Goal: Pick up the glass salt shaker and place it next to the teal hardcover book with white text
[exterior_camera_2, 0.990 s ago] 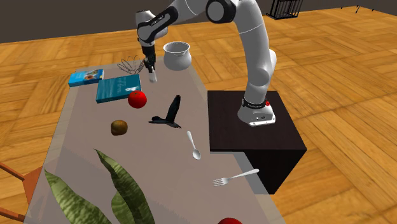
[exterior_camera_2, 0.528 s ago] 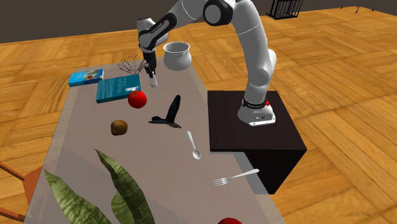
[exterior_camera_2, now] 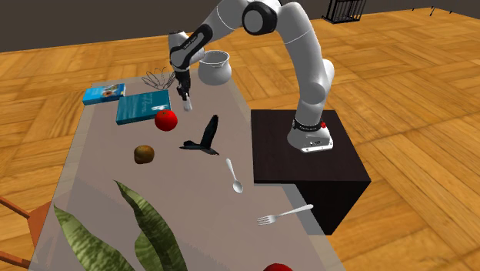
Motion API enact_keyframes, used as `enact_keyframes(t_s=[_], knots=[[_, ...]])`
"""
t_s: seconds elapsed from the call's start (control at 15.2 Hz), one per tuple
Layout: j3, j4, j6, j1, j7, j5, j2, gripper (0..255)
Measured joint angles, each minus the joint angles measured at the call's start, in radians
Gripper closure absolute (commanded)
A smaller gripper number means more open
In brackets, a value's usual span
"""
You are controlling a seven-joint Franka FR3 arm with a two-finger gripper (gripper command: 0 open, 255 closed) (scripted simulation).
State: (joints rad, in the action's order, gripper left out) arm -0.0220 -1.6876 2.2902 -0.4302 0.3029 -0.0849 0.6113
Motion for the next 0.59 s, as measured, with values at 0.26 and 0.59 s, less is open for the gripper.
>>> enact_keyframes(t_s=[0.26,0.59], knots=[[0.000,0.002,0.010,0.000,0.001,0.000,0.012,255],[0.000,0.002,0.011,0.000,0.000,0.000,0.012,0]])
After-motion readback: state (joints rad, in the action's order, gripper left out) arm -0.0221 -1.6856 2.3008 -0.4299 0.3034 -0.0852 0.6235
